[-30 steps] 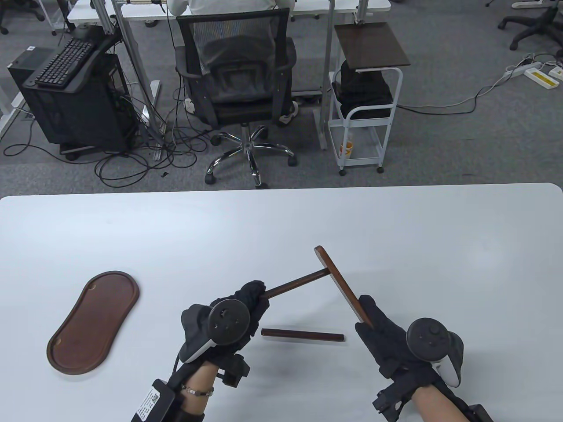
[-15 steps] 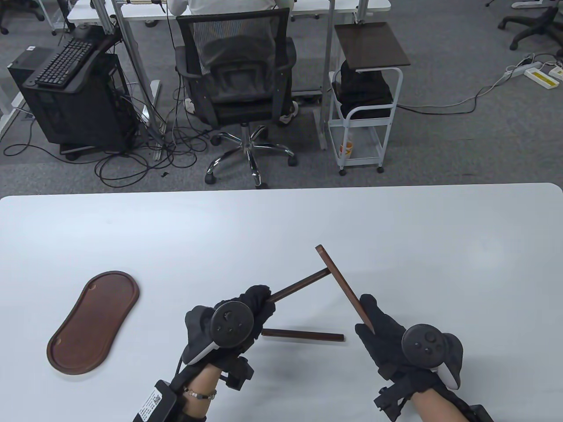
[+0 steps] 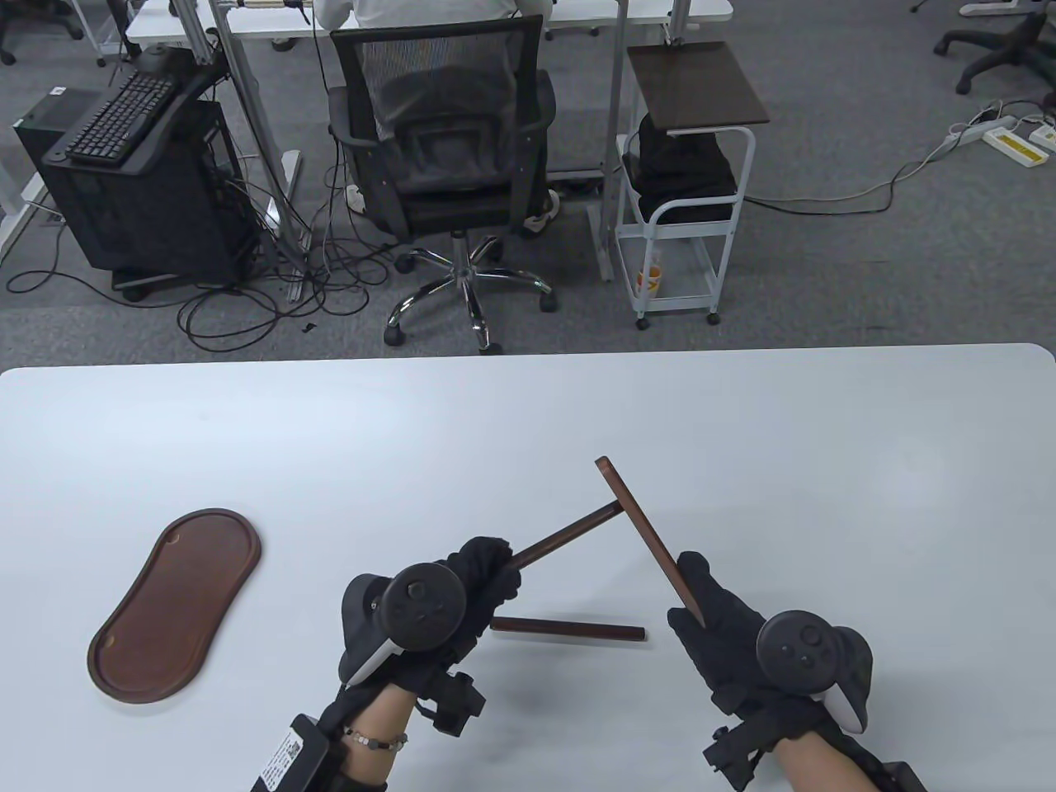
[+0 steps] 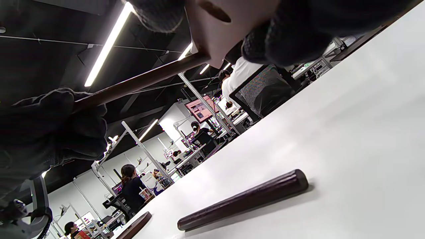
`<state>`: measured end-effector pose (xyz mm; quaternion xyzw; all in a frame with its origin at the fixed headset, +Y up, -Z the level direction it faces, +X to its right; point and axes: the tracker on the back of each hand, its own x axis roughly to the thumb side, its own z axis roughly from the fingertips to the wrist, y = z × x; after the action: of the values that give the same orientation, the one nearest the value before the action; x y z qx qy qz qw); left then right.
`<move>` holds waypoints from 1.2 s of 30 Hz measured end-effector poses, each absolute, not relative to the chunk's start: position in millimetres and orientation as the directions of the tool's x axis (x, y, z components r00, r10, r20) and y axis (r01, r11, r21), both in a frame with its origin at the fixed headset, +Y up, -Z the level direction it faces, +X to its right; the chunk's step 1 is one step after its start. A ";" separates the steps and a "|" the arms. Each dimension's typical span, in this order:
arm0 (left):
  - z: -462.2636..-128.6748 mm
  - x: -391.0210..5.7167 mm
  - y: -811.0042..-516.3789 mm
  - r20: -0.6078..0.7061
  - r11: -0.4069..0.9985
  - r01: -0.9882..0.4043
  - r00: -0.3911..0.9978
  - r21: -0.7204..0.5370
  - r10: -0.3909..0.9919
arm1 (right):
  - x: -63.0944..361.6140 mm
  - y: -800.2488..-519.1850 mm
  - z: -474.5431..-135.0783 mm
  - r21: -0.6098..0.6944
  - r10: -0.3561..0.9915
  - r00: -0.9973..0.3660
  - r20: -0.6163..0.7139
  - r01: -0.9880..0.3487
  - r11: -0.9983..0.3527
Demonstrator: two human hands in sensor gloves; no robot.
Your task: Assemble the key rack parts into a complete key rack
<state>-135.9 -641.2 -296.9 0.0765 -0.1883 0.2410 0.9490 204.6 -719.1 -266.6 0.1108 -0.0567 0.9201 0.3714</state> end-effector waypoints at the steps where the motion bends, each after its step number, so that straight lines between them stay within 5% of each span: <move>1: -297.0 -135.8 -641.6 0.392 0.867 -0.496 0.808 0.050 0.440 | 205.1 -718.2 -266.6 -0.020 0.674 -0.697 0.243 -0.699 -0.715; 7: -298.8 -135.2 -649.1 0.374 0.797 -0.603 0.733 -0.028 0.568 | 211.9 -714.0 -265.2 -0.048 0.694 -0.686 0.217 -0.718 -0.694; 26: -303.7 -135.3 -664.2 0.352 0.741 -0.652 0.663 -0.164 0.661 | 216.9 -720.3 -268.9 -0.031 0.781 -0.604 0.157 -0.794 -0.608; 32: -312.9 -129.5 -693.1 0.308 0.835 -0.456 0.783 -0.308 0.541 | 217.4 -720.1 -268.6 -0.035 0.794 -0.591 0.145 -0.805 -0.592; 36: -315.9 -117.2 -716.6 0.347 0.936 -0.197 0.890 -0.293 0.296 | 217.2 -720.5 -268.4 -0.032 0.798 -0.587 0.138 -0.808 -0.589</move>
<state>-117.2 -716.6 -315.9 -0.1257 -0.1968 0.1278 0.9639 217.2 -720.5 -268.4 0.0542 -0.0455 0.8897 0.4510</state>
